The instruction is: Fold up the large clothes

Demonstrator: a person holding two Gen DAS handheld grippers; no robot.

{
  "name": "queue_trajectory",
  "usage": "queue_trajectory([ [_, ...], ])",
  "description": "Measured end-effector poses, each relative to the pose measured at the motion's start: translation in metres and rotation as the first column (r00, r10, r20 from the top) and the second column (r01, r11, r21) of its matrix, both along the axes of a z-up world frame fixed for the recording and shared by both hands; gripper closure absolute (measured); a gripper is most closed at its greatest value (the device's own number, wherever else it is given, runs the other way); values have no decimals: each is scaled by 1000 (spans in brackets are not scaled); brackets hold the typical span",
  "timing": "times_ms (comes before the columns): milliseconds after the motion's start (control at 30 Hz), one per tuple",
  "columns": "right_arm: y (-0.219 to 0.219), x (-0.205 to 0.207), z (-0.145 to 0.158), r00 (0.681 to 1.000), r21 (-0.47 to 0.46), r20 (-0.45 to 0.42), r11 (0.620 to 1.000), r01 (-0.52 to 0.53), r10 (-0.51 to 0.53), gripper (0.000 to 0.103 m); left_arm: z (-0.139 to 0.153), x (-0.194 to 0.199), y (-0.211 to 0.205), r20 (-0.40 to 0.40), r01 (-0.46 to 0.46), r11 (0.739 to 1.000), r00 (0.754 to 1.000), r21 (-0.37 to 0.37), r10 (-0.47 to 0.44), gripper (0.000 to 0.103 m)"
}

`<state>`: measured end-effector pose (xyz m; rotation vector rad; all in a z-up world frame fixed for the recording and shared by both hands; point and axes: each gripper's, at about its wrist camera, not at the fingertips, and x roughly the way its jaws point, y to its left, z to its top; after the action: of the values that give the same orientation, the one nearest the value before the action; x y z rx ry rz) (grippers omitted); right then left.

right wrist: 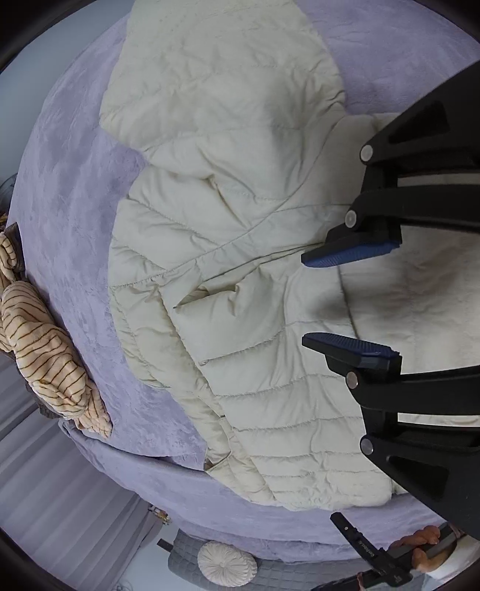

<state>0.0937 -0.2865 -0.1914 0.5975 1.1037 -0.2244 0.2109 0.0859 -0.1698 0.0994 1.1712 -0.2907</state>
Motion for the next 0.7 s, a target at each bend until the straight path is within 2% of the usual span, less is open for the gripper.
queue_trajectory([
  [133, 7, -25, 11, 1000, 52, -26, 999, 3, -2, 61, 13, -37, -11, -21, 19, 1000, 1000, -15, -19, 82],
  [167, 11, -32, 13, 999, 64, -34, 998, 2, 0, 59, 16, -47, -14, -26, 21, 1000, 999, -15, -22, 82],
  [233, 18, -45, 18, 999, 88, -41, 996, 1, 3, 47, 21, -62, -20, -22, 21, 1000, 1000, 1, -21, 82],
  [300, 26, -58, 25, 999, 103, -45, 995, 3, 2, 46, 26, -77, -24, -24, 25, 1000, 999, -7, -25, 81],
  [367, 32, -69, 29, 998, 107, -58, 994, 7, 0, 46, 29, -89, -27, -40, 26, 1000, 999, -9, -26, 33],
  [400, 36, -73, 31, 998, 108, -66, 994, 9, -2, 46, 32, -95, -28, -30, 12, 1000, 999, 9, -11, 0],
  [467, 42, -86, 34, 997, 111, -77, 994, 13, -5, 46, 43, -108, -30, 9, 17, 1000, 1000, 19, -18, 0],
  [567, 51, -99, 43, 997, 116, -82, 993, 11, -1, 42, 53, -119, -28, -1, 12, 1000, 1000, -1, -12, 0],
  [700, 62, -114, 57, 997, 101, -73, 995, 3, 4, 26, 67, -125, -24, 11, -32, 999, 999, 14, 32, 0],
])
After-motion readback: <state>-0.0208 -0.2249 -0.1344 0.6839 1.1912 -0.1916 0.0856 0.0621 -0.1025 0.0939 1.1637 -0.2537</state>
